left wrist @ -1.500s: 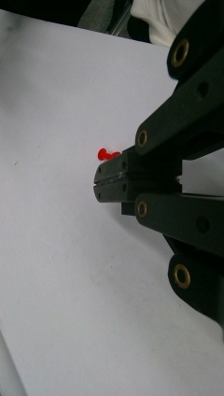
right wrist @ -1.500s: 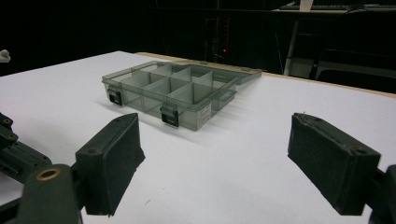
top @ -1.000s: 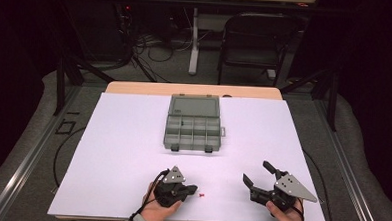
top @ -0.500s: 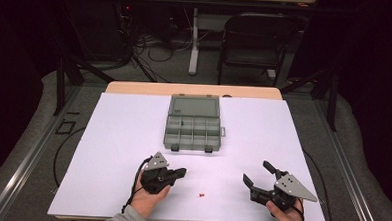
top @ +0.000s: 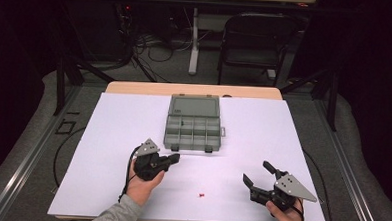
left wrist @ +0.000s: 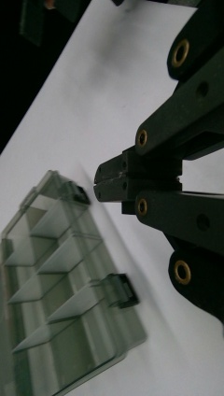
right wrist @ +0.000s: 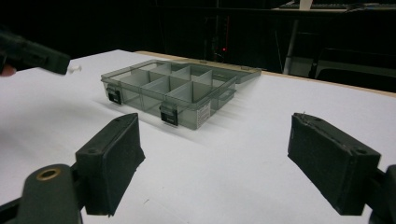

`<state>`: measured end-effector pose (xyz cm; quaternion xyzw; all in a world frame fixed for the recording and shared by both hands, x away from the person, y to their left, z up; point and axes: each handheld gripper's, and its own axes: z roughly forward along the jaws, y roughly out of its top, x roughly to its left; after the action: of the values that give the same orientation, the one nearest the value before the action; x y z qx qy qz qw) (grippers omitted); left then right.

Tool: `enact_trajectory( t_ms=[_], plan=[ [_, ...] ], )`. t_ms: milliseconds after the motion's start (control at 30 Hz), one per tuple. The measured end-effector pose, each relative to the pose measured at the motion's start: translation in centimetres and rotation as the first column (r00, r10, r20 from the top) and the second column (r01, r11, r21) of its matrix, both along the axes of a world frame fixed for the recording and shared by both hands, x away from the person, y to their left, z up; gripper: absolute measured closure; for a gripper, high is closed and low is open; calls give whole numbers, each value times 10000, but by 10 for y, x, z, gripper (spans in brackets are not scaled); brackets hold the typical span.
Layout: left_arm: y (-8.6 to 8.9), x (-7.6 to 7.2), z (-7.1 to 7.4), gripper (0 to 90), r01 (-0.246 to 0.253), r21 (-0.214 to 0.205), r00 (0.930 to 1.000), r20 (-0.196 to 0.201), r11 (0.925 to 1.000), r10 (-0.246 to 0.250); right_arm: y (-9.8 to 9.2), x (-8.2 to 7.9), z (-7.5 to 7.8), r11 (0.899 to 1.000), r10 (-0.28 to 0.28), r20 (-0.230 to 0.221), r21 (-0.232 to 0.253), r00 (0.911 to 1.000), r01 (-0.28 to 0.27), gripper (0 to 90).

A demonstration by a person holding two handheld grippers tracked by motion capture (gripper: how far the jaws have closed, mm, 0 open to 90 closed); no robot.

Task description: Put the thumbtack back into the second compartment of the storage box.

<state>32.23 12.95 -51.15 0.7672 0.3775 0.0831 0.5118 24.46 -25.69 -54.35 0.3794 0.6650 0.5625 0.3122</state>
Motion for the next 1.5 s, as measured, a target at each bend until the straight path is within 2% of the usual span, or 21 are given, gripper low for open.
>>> enact_trajectory(
  t_ms=[133,233,433,567,667,767,900,933,1133,1233,1367,1500],
  plan=[
    [-1,16,12,900,-223,-185,9997,107,9996,225,0,0,0,10000,35,-46,-12,10000,-35,169],
    [-2,30,20,900,-395,-161,9991,165,9991,397,0,0,0,10000,21,-22,-4,10000,-21,169],
    [-8,59,30,900,-708,20,9975,36,9975,708,0,0,0,10000,32,-54,26,10000,-32,169],
    [-11,76,31,900,-913,57,9957,-125,9958,913,0,0,0,10000,61,-60,2,10000,-61,169],
    [-13,87,30,900,-1066,178,9940,-244,9941,1070,0,0,0,10000,59,-60,8,10000,-59,169],
    [-16,99,28,900,-981,287,9946,-308,9948,990,0,0,0,10000,70,-75,21,9999,-69,169],
    [-20,112,24,900,-1142,544,9923,-414,9920,1165,0,0,0,10000,81,-55,11,10000,-81,169],
    [-22,117,22,900,-1305,628,9898,-490,9895,1336,0,0,0,10000,72,-71,17,9999,-72,169],
    [-27,131,15,900,-1549,837,9850,-642,9844,1604,0,0,0,10000,99,-69,7,9999,-99,169],
    [-29,141,9,900,-1668,1082,9814,-781,9800,1757,0,1,0,10000,93,-64,11,9999,-93,169],
    [-32,147,1,900,-1789,1336,9781,-833,9748,1909,0,1,-1,9999,123,-94,0,9999,-123,169],
    [-34,152,-9,900,-1817,1587,9733,-1113,9705,2005,0,1,-1,9999,143,-84,9,9999,-143,169]
  ],
)
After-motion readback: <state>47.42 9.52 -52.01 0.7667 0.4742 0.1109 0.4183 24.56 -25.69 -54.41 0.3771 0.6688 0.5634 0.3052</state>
